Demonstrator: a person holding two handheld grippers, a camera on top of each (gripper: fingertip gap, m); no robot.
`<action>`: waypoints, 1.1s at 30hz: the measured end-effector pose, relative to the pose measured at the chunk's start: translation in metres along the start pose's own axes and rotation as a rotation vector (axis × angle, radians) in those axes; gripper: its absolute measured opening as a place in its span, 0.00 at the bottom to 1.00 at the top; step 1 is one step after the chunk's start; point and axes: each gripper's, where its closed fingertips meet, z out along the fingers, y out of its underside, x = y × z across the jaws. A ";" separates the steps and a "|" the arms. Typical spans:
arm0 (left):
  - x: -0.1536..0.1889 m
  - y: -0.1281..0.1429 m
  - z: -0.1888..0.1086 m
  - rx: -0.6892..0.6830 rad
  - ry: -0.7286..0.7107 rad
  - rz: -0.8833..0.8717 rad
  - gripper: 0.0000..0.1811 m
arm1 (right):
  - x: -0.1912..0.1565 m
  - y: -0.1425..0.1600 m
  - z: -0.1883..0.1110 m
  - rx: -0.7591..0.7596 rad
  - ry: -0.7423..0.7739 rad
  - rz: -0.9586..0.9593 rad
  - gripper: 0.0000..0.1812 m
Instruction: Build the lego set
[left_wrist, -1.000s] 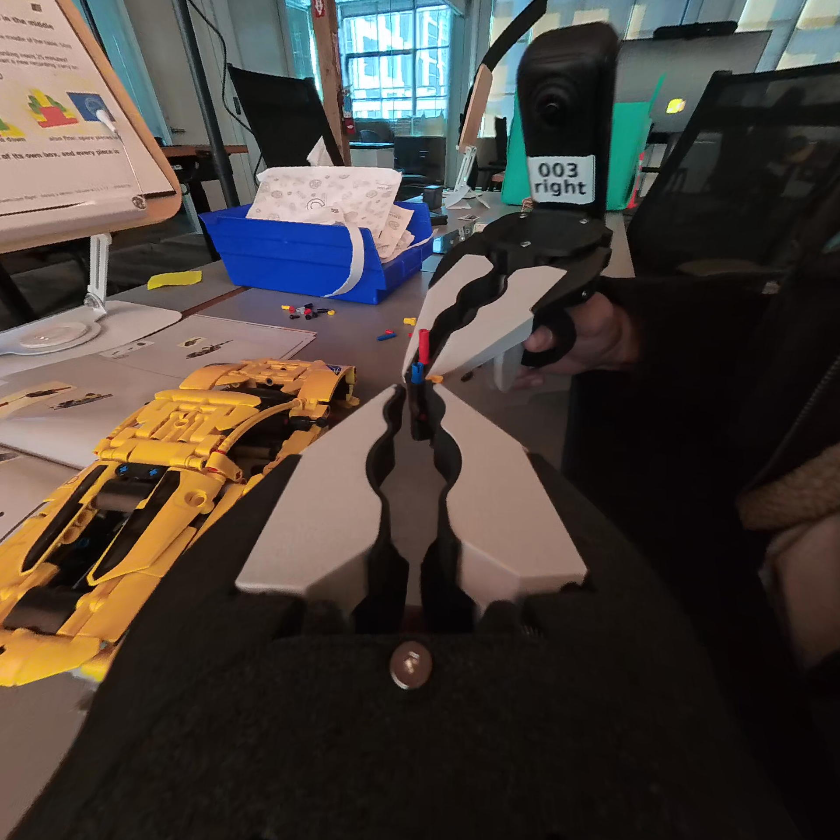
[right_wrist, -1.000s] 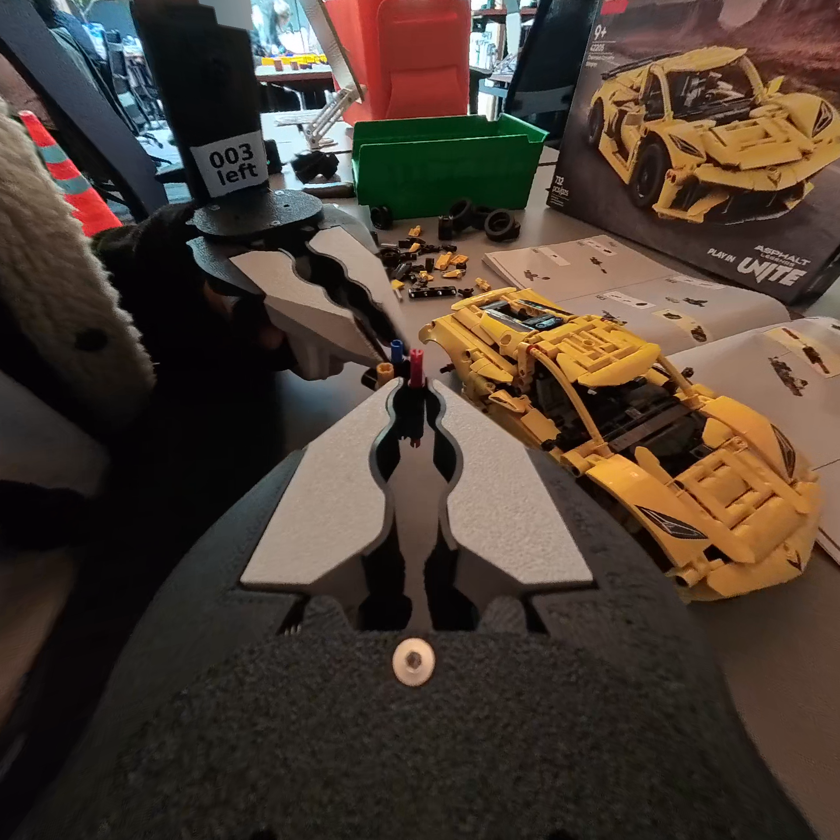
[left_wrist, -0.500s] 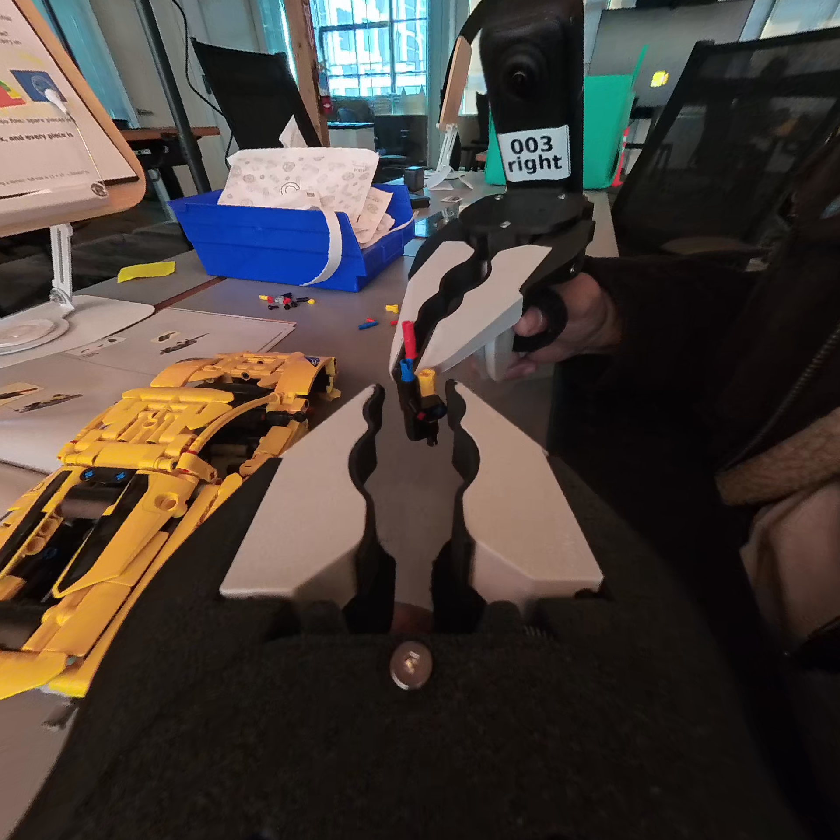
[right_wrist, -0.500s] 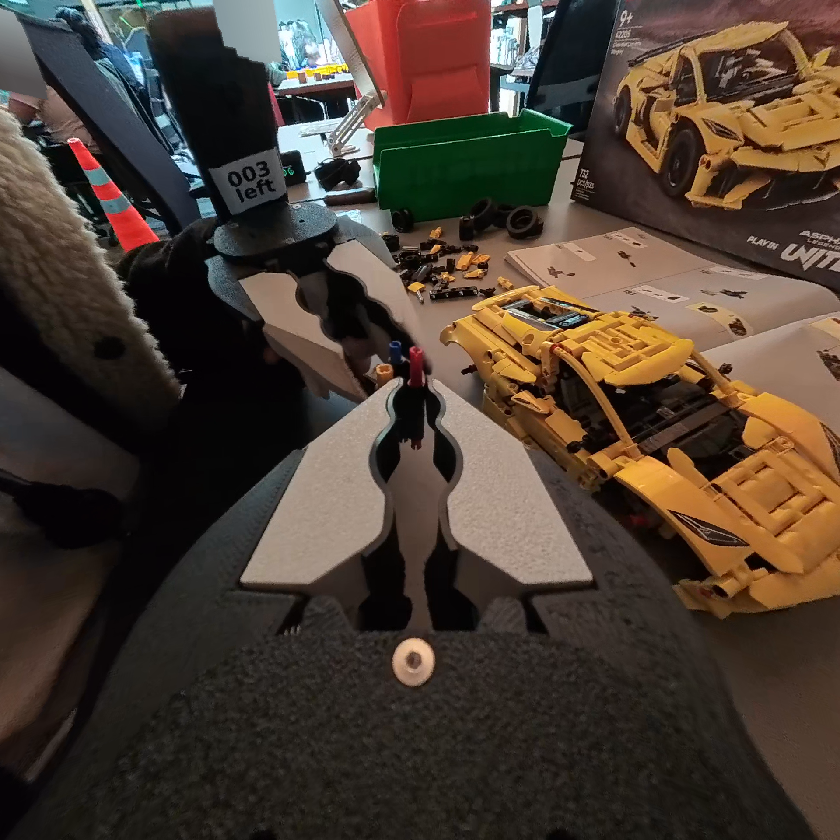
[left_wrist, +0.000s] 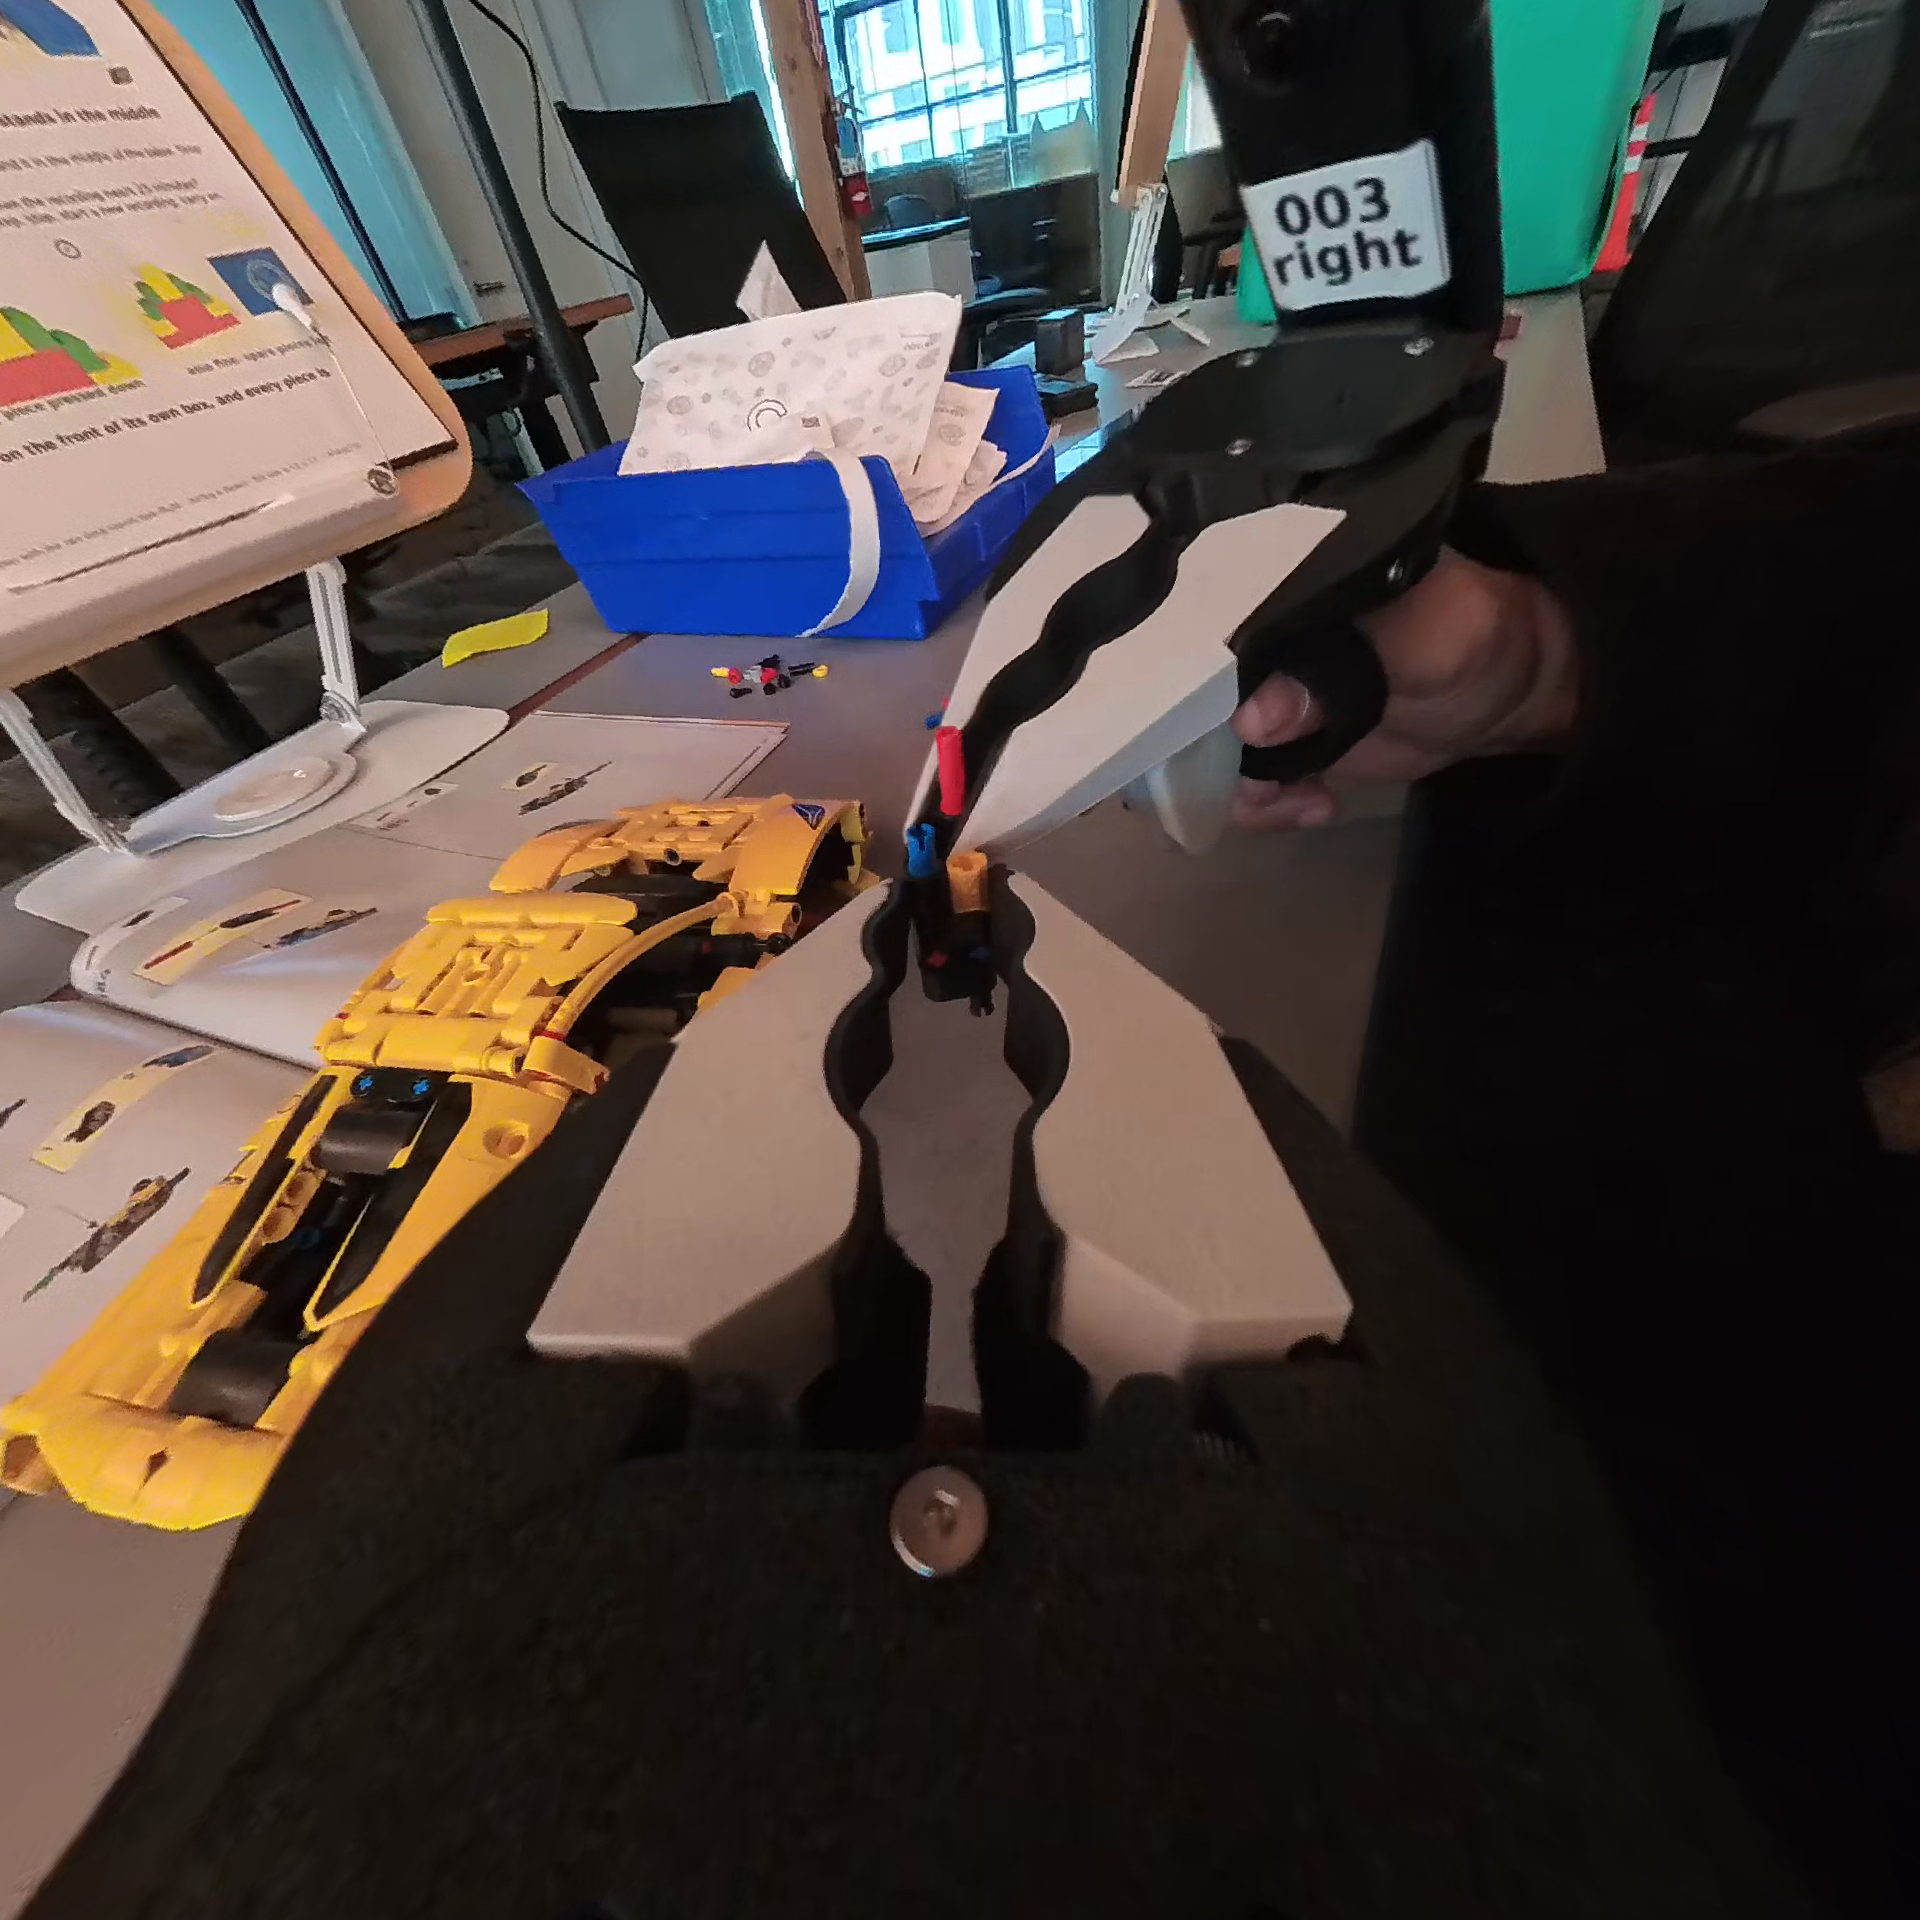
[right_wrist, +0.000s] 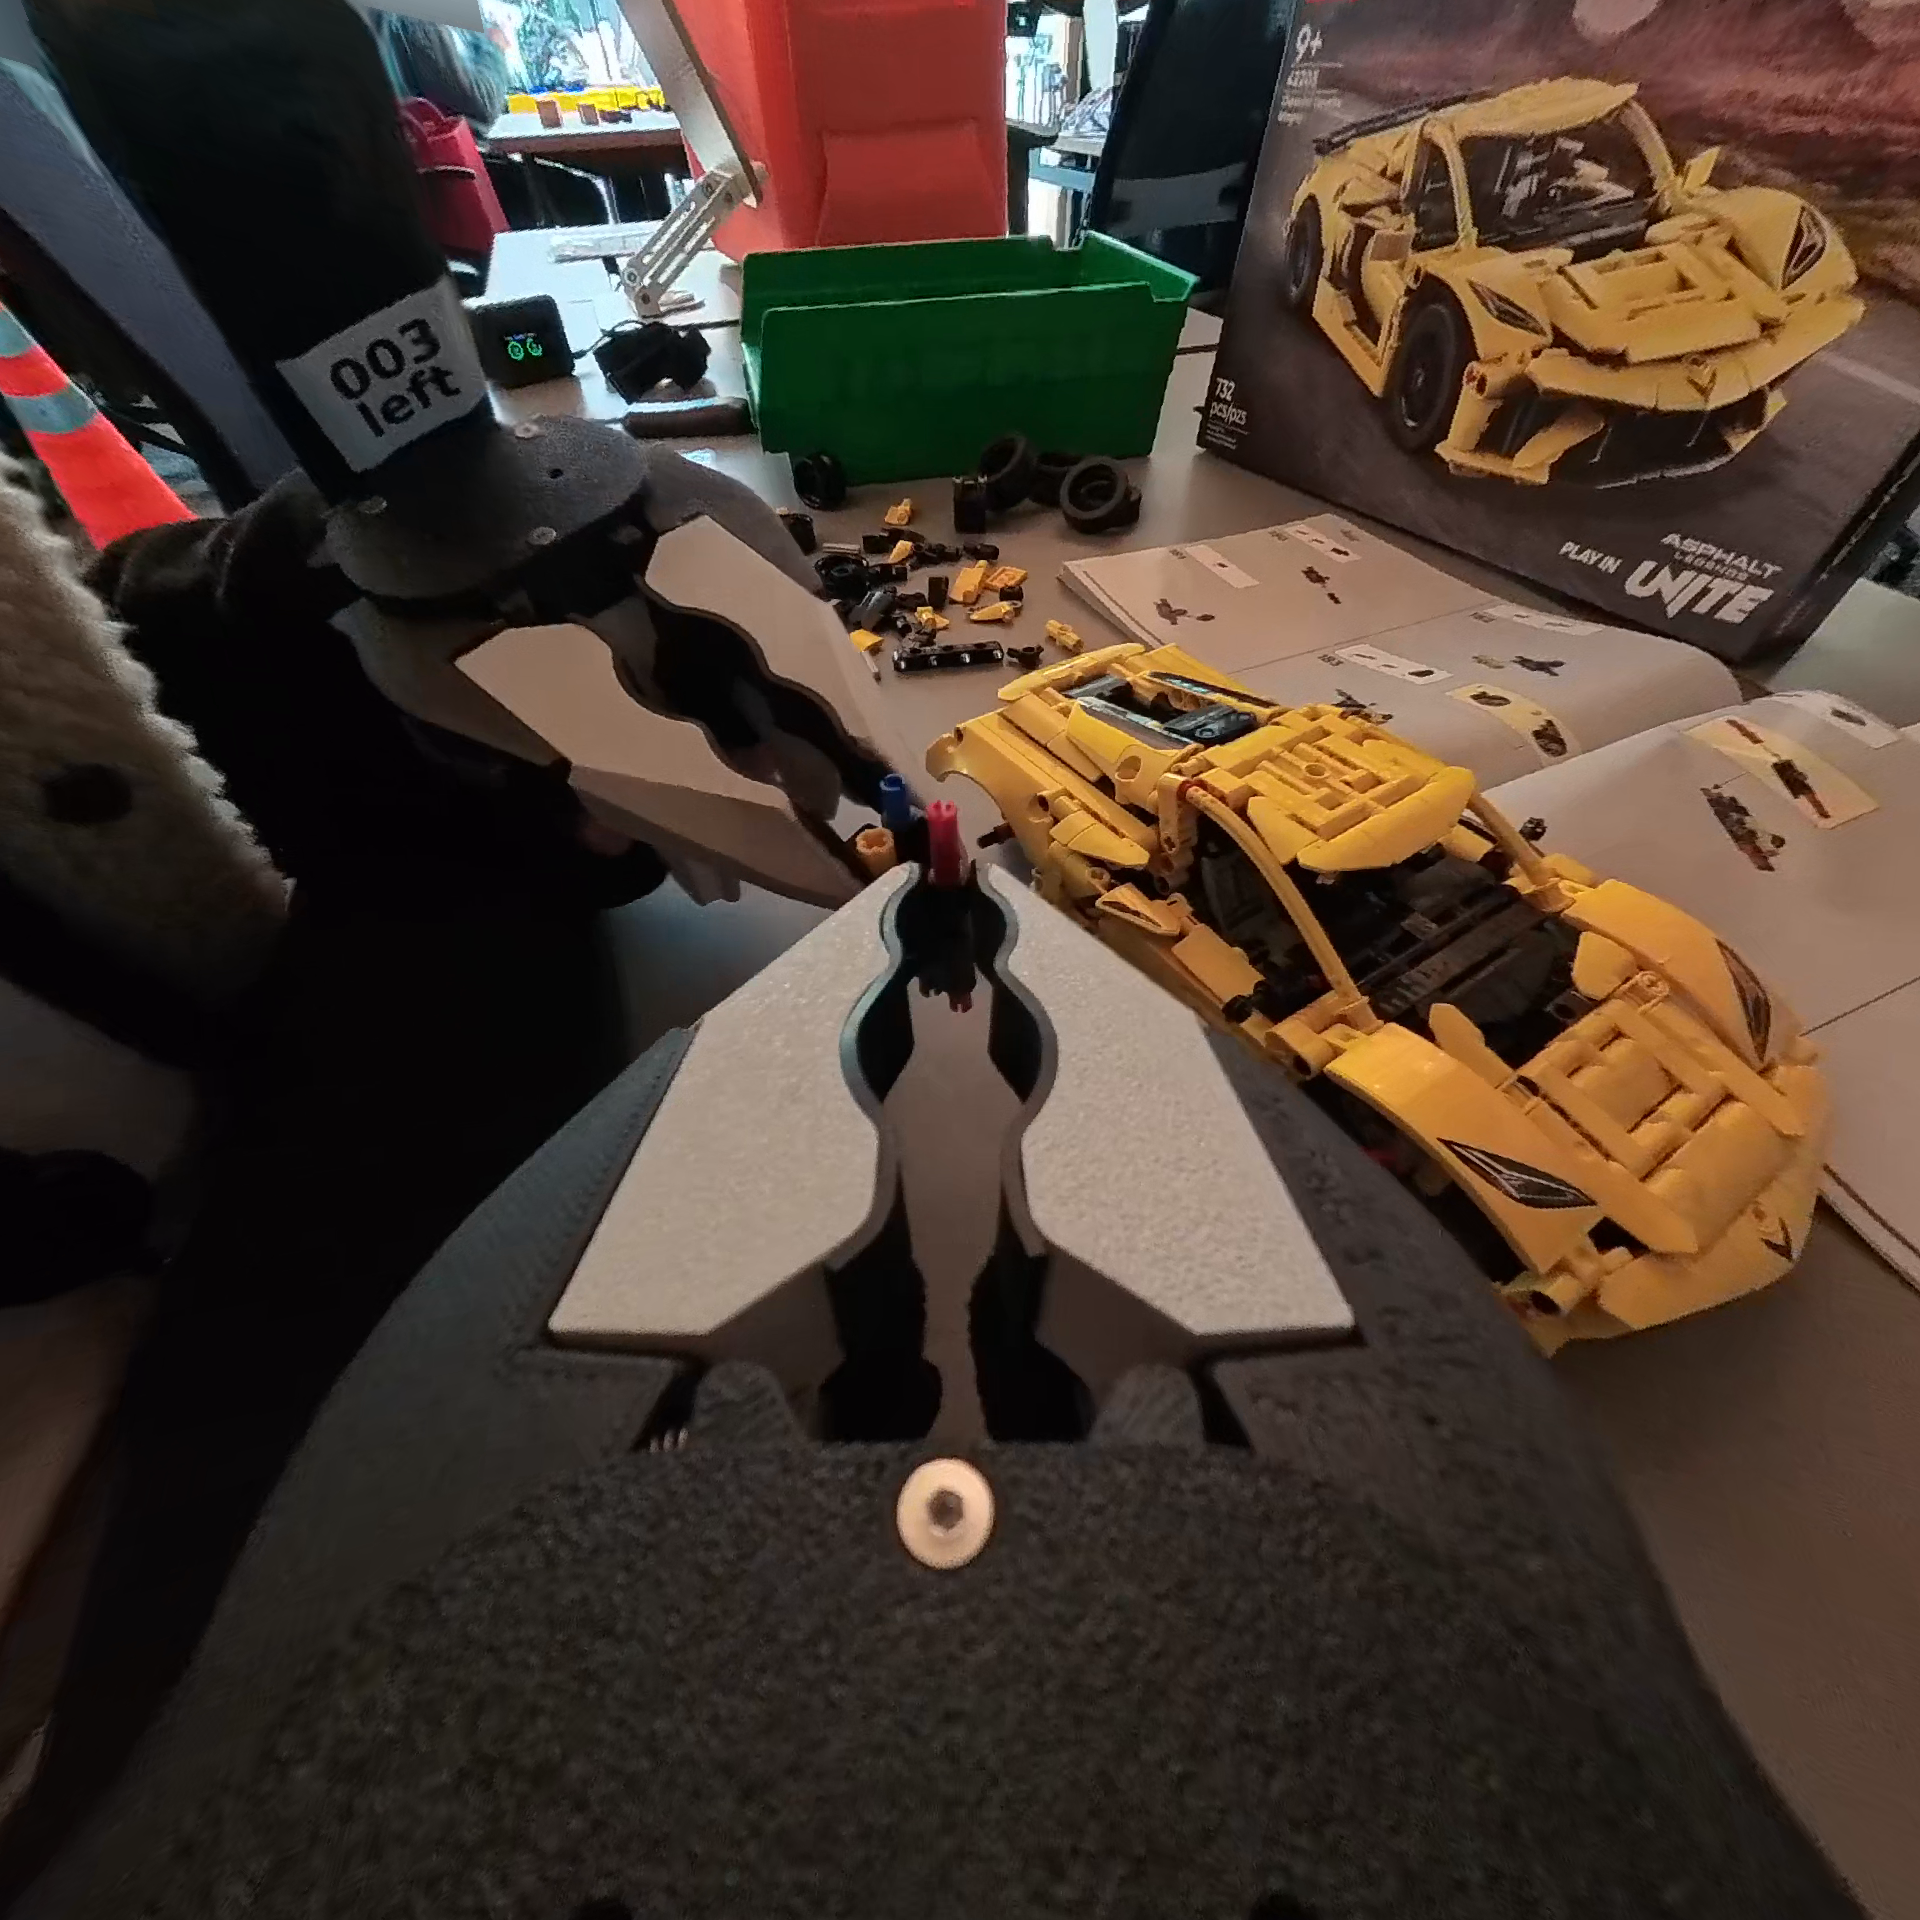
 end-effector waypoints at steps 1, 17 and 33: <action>0.000 -0.002 0.000 0.008 0.004 -0.013 0.08 | 0.000 -0.002 -0.001 0.009 0.006 -0.017 0.03; -0.003 -0.008 0.001 0.020 -0.084 0.049 0.08 | 0.003 -0.007 -0.004 0.027 0.072 -0.099 0.03; -0.003 -0.011 0.002 0.012 -0.161 0.166 0.08 | 0.004 -0.007 -0.007 0.013 0.104 -0.112 0.03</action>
